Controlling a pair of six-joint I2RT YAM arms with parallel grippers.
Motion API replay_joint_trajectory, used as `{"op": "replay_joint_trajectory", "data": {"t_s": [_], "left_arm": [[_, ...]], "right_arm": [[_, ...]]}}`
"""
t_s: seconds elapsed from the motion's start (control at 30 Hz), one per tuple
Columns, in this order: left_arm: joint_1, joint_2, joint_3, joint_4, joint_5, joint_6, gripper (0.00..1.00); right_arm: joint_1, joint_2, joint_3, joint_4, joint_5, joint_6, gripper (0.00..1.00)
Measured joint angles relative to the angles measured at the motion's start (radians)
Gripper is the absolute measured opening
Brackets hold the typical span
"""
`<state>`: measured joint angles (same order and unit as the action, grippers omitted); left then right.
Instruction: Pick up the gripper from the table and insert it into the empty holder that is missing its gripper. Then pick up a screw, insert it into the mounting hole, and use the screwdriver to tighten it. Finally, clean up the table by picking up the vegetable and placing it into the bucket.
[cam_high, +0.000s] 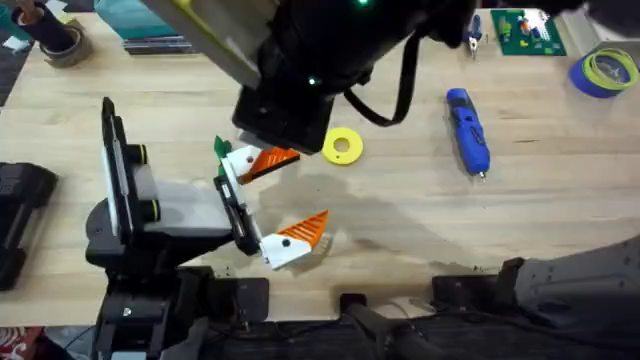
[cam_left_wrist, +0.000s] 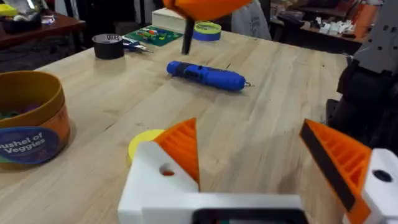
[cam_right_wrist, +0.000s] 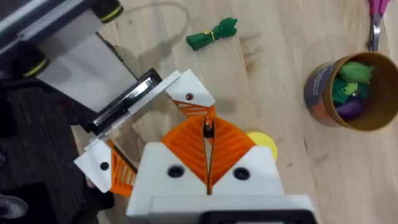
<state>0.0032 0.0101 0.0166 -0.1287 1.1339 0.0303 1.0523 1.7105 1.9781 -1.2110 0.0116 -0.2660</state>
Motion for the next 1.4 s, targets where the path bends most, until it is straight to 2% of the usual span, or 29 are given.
{"op": "replay_joint_trajectory", "data": {"t_s": [0.53,1.4], "left_arm": [[0.000,0.000,0.000,0.000,0.000,0.000,0.985],[0.000,0.000,0.000,0.000,0.000,0.000,0.986]], "right_arm": [[0.015,0.073,0.002,0.037,0.000,-0.012,0.005],[0.025,0.074,-0.064,0.094,-0.056,-0.020,0.005]]}}
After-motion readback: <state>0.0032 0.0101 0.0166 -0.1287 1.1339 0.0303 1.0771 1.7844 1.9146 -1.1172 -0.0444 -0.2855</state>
